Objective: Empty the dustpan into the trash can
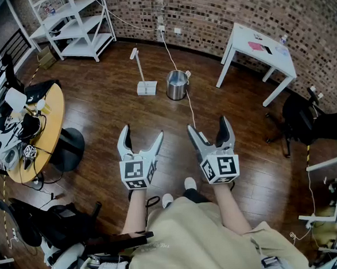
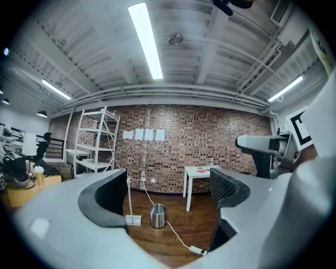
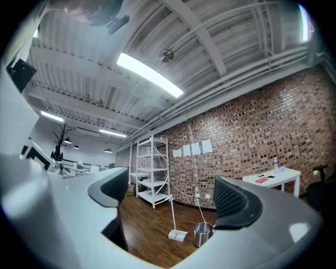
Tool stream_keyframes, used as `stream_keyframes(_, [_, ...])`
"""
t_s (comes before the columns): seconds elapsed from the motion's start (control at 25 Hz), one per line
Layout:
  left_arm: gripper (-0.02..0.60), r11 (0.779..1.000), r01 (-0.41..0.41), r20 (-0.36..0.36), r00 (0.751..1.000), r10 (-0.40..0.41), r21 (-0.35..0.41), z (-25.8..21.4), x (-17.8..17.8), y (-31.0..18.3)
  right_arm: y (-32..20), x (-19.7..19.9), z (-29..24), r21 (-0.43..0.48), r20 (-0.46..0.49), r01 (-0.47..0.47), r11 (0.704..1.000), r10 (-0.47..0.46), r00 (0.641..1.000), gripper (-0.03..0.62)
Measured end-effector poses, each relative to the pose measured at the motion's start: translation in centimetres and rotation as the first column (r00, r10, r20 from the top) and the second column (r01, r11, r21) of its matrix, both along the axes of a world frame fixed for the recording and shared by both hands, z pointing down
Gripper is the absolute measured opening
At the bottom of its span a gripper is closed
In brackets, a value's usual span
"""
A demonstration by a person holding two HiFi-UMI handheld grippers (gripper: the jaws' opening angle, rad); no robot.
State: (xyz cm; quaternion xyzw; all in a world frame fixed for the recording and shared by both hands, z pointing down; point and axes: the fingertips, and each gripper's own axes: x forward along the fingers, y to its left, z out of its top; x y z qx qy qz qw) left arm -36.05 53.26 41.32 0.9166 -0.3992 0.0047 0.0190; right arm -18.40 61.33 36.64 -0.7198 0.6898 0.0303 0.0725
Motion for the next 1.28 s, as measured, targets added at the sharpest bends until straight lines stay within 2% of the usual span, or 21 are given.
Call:
stream_keyframes(0.24, [0.479,0.999,-0.027,0.002,1.0,0.027,0.022,-0.9,4.3,-1.6,-2.6,3.1,0.9,-0.006,0.017,0.013,1.0,-0.013,1.0,0.495])
stream_keyframes(0.4, [0.479,0.999,-0.01,0.016,1.0,0.009,0.034,-1.3,8.2,-3.1,-5.2,6.6,0.2,0.019,0.048,0.045,0.999,-0.046,0.998,0.457])
stream_keyframes(0.52, [0.479,1.0,0.003,0.02,1.0,-0.003,0.021,-1.1,11.2,-4.0,-6.5,8.8,-0.3,0.04,0.046,0.081,0.996,-0.083,0.995,0.453])
stream_keyframes(0.76, [0.476,0.999,0.029,0.044,0.999,-0.03,0.023,-1.1,15.7,-4.5,-8.1,13.6,2.1,0.009,0.104,0.099,0.995,-0.1,0.99,0.453])
stream_keyframes(0.96, [0.471,0.999,0.049,0.071,0.996,-0.049,-0.007,-0.2,15.9,-5.3,-8.6,14.7,3.0,0.017,0.111,0.103,0.994,-0.105,0.988,0.42])
stream_keyframes(1.28, [0.468,0.999,0.045,0.073,0.996,-0.043,-0.021,1.3,16.8,-9.0,-12.0,15.4,4.4,-0.012,0.107,0.101,0.995,-0.099,0.989,0.42])
